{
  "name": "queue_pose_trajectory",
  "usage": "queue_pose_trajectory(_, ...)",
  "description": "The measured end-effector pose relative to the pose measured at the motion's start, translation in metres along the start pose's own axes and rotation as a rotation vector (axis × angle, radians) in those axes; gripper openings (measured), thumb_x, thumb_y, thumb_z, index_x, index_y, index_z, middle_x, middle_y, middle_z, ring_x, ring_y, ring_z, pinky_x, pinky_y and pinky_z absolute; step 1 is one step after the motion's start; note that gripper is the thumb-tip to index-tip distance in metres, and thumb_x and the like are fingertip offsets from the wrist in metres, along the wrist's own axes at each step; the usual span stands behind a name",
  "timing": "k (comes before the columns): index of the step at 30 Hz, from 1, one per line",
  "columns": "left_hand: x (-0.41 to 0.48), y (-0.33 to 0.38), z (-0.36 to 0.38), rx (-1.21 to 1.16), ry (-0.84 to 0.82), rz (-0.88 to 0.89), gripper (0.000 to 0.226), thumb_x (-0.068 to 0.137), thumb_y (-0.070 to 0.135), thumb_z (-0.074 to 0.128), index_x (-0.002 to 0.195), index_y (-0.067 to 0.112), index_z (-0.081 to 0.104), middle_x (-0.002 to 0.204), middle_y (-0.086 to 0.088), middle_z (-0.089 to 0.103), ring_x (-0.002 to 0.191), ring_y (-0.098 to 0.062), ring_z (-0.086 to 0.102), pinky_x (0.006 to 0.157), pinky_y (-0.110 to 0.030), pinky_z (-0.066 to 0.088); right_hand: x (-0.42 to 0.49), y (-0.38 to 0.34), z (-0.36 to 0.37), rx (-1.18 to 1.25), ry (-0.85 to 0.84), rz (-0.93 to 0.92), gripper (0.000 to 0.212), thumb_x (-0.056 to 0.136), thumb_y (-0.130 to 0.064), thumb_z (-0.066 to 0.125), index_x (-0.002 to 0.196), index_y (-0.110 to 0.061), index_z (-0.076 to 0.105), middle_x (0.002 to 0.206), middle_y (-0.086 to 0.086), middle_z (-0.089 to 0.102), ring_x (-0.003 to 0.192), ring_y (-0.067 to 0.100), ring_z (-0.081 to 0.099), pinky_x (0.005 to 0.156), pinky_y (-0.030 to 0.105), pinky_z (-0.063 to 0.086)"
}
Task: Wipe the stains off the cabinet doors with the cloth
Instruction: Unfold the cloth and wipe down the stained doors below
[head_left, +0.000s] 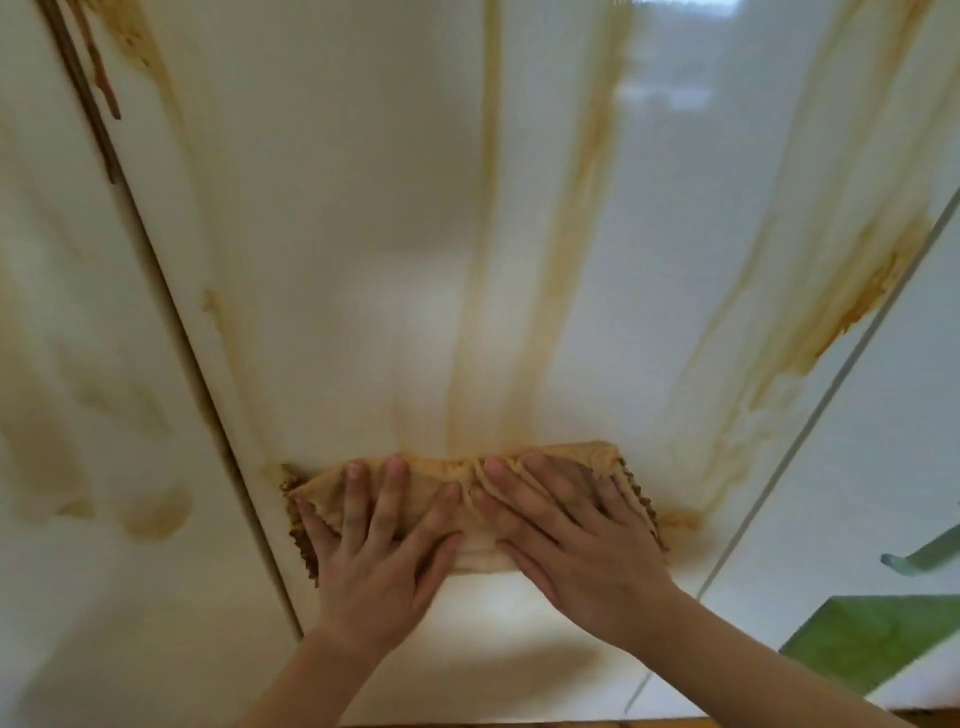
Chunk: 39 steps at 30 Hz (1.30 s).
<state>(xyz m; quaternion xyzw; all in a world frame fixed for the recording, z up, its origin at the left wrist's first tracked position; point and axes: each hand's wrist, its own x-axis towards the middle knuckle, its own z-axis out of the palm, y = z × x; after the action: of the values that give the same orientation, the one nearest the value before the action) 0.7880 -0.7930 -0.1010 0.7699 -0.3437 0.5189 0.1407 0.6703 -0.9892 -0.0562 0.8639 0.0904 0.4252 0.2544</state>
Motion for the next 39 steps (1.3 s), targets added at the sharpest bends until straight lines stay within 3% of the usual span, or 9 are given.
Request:
queue_pose_trajectory(9,0.011,0.063,0.007,0.004,-0.009,0.212,0.069,0.095,0.062,0.052,0.156,0.04,0.03,0.171,-0.002,0.011,0.157,-0.026,0.011,0.119,-0.066,0.01,-0.077,0.041,0.014,0.026,0.091,0.186,0.076,0.097,-0.057,0.052,0.162,-0.034,0.02,0.172,-0.01,0.01,0.158,0.013,0.012,0.126,0.035,0.011)
queue_pose_trajectory(14,0.055,0.072,0.0,0.032,0.039,0.314,0.072,0.091,0.064,0.059,0.154,0.039,0.036,0.169,-0.001,0.019,0.157,-0.022,0.016,0.121,-0.062,0.01,-0.069,0.064,0.012,-0.03,0.169,0.331,0.07,0.093,-0.062,0.049,0.155,-0.035,0.031,0.172,-0.007,0.008,0.159,0.017,0.01,0.127,0.04,0.008)
queue_pose_trajectory(20,0.163,0.05,-0.041,0.073,0.093,0.366,0.072,0.091,0.067,0.056,0.154,0.036,0.039,0.168,0.0,0.022,0.157,-0.021,0.016,0.121,-0.062,0.01,0.002,0.119,-0.033,-0.065,0.222,0.341,0.078,0.093,-0.063,0.048,0.161,-0.031,0.025,0.173,-0.003,0.008,0.159,0.024,0.01,0.127,0.047,0.008)
queue_pose_trajectory(26,0.295,0.039,-0.098,0.048,0.08,0.395,0.073,0.092,0.065,0.049,0.157,0.037,0.031,0.169,-0.002,0.018,0.156,-0.024,0.017,0.122,-0.062,0.004,0.094,0.189,-0.101,-0.056,0.249,0.366,0.07,0.098,-0.058,0.043,0.159,-0.027,0.029,0.171,0.003,0.014,0.159,0.029,0.013,0.126,0.052,0.011)
queue_pose_trajectory(30,0.376,0.027,-0.135,0.046,0.073,0.388,0.076,0.091,0.066,0.047,0.159,0.039,0.025,0.171,0.0,0.01,0.158,-0.024,0.008,0.124,-0.06,0.0,0.155,0.228,-0.143,-0.054,0.291,0.412,0.068,0.099,-0.052,0.043,0.158,-0.022,0.033,0.17,0.008,0.02,0.159,0.03,0.013,0.127,0.052,0.01)
queue_pose_trajectory(35,0.476,0.013,-0.181,0.105,0.133,0.367,0.076,0.093,0.069,0.035,0.16,0.041,0.016,0.171,0.0,0.002,0.158,-0.023,-0.001,0.123,-0.061,0.004,0.236,0.275,-0.198,-0.031,0.317,0.512,0.069,0.102,-0.053,0.033,0.164,-0.027,0.018,0.173,-0.002,0.005,0.16,0.021,0.0,0.129,0.048,0.004)
queue_pose_trajectory(39,0.546,0.005,-0.21,0.125,0.155,0.33,0.076,0.093,0.074,0.021,0.16,0.045,0.0,0.171,0.001,-0.013,0.157,-0.02,-0.015,0.123,-0.06,-0.003,0.29,0.316,-0.234,-0.011,0.321,0.532,0.07,0.102,-0.057,0.027,0.164,-0.033,0.007,0.173,-0.008,-0.007,0.159,0.016,-0.012,0.129,0.046,-0.002)
